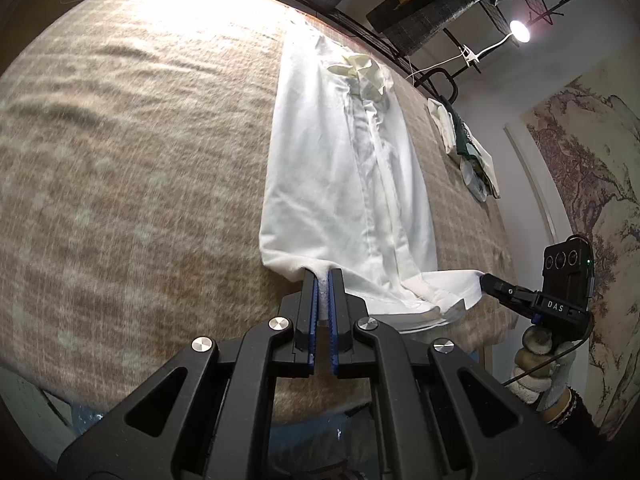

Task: Fold small clothes
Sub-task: 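Grasp the folded shirt's end with the left tool while the right tool grasps beside it, then fold the strip end over toward the collar with both tools, then open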

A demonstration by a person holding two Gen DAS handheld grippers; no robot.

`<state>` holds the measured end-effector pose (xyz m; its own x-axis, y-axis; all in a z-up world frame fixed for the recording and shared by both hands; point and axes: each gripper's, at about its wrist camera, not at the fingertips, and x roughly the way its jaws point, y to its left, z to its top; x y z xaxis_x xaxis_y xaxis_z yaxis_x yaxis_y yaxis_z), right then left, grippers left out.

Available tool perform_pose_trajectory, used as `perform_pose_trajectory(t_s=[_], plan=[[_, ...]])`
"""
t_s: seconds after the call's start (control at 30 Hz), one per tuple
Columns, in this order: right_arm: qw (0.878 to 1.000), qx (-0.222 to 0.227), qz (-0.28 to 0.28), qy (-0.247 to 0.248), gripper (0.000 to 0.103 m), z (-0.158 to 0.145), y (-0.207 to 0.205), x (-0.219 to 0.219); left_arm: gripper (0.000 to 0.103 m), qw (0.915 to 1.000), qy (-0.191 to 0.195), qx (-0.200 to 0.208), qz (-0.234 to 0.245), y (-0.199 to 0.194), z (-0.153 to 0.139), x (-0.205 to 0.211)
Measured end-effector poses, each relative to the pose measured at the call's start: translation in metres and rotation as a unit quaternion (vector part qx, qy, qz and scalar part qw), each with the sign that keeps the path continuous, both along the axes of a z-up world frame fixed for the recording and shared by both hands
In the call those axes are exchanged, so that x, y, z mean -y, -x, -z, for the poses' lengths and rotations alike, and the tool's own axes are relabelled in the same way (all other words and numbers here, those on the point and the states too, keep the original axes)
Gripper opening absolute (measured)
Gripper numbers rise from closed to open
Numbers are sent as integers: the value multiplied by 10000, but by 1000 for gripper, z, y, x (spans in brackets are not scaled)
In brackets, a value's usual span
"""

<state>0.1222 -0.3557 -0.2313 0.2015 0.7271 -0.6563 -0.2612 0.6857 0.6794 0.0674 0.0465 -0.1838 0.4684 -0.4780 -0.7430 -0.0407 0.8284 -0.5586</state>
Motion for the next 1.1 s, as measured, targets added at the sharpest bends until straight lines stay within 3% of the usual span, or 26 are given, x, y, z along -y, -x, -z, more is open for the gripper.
perform_pose_trajectory(t_s=[0.3,0.5,0.7,0.8,0.83,0.87,0.93,0.97,1.1], plan=[[9997,99,232,79,0,-9,-35,-7,2,9998,-190,-6,-43,-53,-8,-3],[9987,1,450,230,0,-4,-67,-10,2,9994,-327,-101,-83,-85,2,-3],[9978,-194,535,343,0,10,-84,-14,3,9987,-434,-230,-135,-98,14,-1],[9980,-138,518,334,0,8,-88,-17,3,9987,-454,-101,-226,-100,12,-1],[9980,-78,499,377,0,6,-89,-19,7,9986,-433,-82,-300,-101,10,-3],[9979,-9,481,430,5,4,-90,-21,20,9985,-377,-63,-384,-101,8,-7],[9967,108,496,641,16,-2,-89,-22,31,9975,-384,155,-572,-98,-2,-15],[9963,130,504,691,28,-5,-89,-22,31,9970,-431,255,-590,-96,-6,-17],[9939,605,292,876,25,-21,-76,-27,31,9968,-635,436,-230,-85,-14,-8]])
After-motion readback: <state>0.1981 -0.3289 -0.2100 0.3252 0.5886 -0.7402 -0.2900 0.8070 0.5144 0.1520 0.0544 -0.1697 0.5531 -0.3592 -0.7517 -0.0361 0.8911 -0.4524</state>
